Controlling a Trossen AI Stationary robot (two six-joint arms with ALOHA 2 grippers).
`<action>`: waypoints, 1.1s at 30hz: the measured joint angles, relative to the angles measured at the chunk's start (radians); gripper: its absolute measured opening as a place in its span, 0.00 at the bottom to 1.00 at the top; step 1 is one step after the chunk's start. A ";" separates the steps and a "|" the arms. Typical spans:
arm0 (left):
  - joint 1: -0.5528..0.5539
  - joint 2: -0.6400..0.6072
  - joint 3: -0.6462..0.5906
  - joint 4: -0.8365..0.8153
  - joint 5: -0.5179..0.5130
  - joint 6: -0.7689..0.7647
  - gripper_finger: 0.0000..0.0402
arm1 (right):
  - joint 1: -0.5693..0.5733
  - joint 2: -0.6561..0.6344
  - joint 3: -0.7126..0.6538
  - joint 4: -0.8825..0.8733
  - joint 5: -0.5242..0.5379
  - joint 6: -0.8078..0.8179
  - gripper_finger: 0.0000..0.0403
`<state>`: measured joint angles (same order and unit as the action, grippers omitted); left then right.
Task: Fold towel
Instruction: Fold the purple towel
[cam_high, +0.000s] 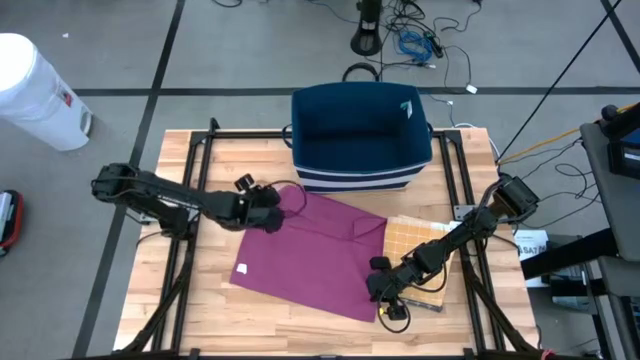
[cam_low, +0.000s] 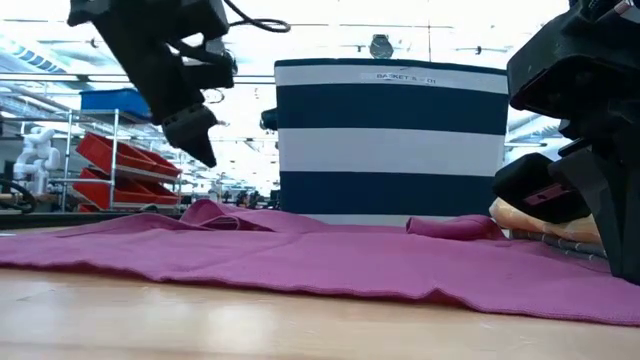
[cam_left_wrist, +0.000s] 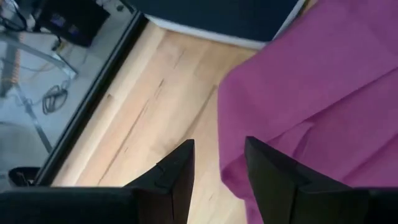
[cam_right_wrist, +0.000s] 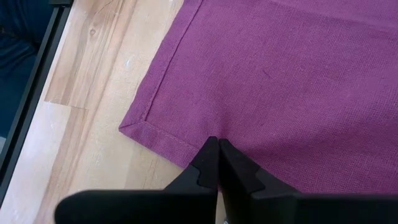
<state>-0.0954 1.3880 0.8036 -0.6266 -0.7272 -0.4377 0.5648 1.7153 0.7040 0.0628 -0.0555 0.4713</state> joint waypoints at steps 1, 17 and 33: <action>0.015 0.000 0.000 0.000 0.011 0.006 0.37 | 0.000 0.000 0.000 0.000 0.000 0.000 0.00; 0.217 -0.002 0.000 -0.035 0.377 0.169 0.37 | 0.000 0.000 -0.001 0.020 -0.003 -0.026 0.00; 0.280 0.000 -0.082 0.068 0.479 0.231 0.37 | 0.000 0.001 -0.001 0.028 -0.003 -0.038 0.00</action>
<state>0.1844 1.3876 0.7214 -0.5583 -0.2479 -0.2069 0.5648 1.7164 0.7033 0.0904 -0.0582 0.4332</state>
